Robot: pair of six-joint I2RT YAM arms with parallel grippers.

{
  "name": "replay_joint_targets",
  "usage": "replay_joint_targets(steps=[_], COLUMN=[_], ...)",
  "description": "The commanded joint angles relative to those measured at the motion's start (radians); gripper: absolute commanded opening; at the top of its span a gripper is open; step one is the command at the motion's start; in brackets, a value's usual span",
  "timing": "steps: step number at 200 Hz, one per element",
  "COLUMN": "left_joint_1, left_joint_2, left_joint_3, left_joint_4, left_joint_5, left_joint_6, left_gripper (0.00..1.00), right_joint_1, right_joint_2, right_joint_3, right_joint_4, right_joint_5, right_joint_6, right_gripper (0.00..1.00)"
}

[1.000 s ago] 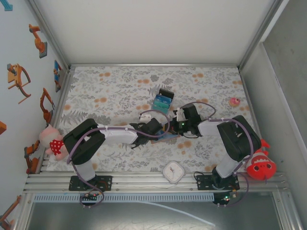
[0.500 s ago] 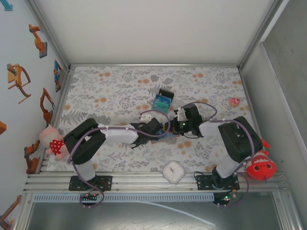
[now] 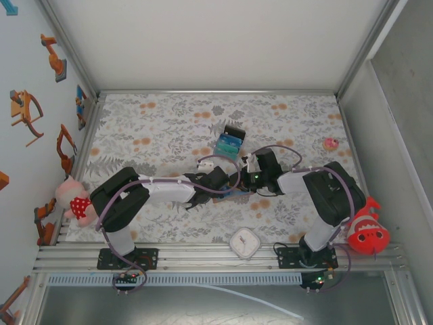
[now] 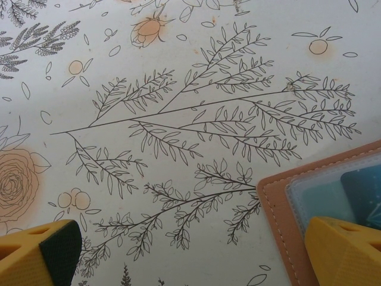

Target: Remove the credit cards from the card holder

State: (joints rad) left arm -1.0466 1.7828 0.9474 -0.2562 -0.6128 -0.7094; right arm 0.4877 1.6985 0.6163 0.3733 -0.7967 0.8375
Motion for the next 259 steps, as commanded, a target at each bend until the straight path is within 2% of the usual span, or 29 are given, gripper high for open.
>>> replay_joint_targets(steps=[1, 13, 33, 107, 161, 217, 259], left_joint_1=[-0.001, -0.001, 0.004, 0.025, 0.048, 0.063, 0.063], left_joint_2=[0.035, 0.027, 0.013, -0.07, -0.149, -0.302, -0.445], left_joint_3=[-0.01, -0.017, -0.033, -0.085, -0.099, -0.128, -0.173], left_joint_4=[-0.064, -0.066, -0.065, -0.015, -0.009, -0.022, -0.066], left_joint_5=[0.02, 0.016, 0.008, -0.009, -0.024, -0.051, -0.079], left_joint_6=[0.0, -0.001, -0.001, 0.101, 0.174, 0.151, 0.062], left_gripper=[0.97, 0.97, 0.97, 0.99, 0.99, 0.97, 0.97], right_joint_1=[0.014, 0.012, 0.005, -0.009, -0.009, -0.009, -0.009], right_joint_2=[-0.001, -0.017, -0.058, -0.238, -0.32, -0.282, -0.143], right_joint_3=[0.02, 0.026, 0.028, 0.047, 0.169, 0.397, 0.59], right_joint_4=[0.002, -0.04, -0.114, -0.35, -0.599, -0.771, -0.791], right_joint_5=[-0.002, 0.021, 0.066, 0.165, 0.288, 0.542, 0.609], right_joint_6=[-0.012, -0.034, -0.074, -0.213, -0.406, -0.653, -0.855], right_gripper=[0.08, 0.07, 0.0, 0.0, 0.0, 0.0, 0.0])
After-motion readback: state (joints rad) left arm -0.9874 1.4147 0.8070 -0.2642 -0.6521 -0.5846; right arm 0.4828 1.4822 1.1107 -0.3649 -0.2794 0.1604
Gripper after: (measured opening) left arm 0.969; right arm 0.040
